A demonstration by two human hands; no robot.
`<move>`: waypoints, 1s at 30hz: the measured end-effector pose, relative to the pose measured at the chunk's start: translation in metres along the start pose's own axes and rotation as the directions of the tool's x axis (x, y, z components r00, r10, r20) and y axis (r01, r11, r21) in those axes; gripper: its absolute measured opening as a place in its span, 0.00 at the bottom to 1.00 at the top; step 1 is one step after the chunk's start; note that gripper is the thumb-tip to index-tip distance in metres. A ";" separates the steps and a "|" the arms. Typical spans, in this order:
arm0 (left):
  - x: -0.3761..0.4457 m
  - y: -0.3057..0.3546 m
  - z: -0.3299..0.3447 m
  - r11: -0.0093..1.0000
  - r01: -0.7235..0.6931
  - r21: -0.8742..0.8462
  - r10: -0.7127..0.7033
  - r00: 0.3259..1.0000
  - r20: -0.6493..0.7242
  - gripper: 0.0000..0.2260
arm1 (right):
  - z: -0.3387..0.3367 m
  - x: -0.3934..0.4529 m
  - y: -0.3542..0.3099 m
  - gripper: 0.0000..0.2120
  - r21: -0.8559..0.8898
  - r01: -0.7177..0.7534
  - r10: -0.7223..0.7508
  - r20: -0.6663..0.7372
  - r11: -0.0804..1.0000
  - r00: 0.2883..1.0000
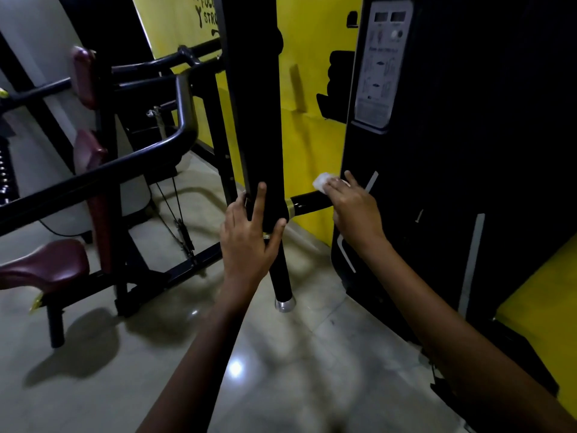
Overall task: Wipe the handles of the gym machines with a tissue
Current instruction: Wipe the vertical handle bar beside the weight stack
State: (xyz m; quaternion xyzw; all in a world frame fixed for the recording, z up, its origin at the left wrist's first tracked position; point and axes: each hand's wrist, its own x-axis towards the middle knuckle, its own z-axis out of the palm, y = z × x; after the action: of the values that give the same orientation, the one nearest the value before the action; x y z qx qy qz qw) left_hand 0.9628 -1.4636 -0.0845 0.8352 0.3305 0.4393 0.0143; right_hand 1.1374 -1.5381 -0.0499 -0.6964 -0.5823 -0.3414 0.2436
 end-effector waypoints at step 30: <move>0.000 -0.004 0.002 0.998 0.016 0.058 -0.016 1.000 -0.001 0.29 | 0.001 -0.016 0.005 0.25 0.329 -0.395 0.359 0.168 0.858 0.918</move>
State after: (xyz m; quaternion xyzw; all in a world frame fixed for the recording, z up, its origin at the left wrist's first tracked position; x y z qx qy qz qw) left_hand 0.9617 -1.4598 -0.0870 0.8325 0.3499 0.4295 -0.0064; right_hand 1.1408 -1.5488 -0.0622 -0.7575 -0.4982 -0.1403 0.3980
